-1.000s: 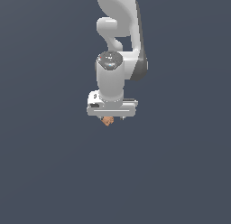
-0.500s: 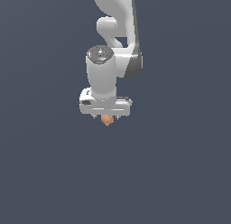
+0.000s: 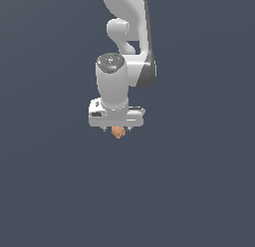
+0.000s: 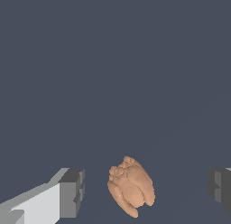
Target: Pick up the object and move it to a goal position.
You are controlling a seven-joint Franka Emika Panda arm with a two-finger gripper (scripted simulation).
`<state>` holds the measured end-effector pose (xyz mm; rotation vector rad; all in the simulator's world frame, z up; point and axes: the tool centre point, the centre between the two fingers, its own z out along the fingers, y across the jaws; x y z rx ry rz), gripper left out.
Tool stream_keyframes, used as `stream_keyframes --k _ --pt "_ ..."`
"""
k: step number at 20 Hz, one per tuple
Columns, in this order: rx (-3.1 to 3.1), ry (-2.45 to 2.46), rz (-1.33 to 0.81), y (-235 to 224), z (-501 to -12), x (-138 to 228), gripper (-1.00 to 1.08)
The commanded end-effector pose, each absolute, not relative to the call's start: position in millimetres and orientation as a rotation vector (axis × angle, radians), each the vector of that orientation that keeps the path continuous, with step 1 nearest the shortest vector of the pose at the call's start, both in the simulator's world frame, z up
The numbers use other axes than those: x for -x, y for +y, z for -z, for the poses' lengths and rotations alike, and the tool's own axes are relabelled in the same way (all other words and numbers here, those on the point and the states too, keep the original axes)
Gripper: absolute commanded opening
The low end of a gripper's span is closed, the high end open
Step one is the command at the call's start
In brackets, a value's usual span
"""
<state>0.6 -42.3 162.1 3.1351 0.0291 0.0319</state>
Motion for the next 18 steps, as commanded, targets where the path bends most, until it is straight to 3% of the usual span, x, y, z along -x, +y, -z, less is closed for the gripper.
stream_keyframes --k 1,18 --pt "-3.133 0.088 -0.029 -43 -157 3 1.0" --pt "-3.048 0.738 -0.006 -49 -110 51 1.0"
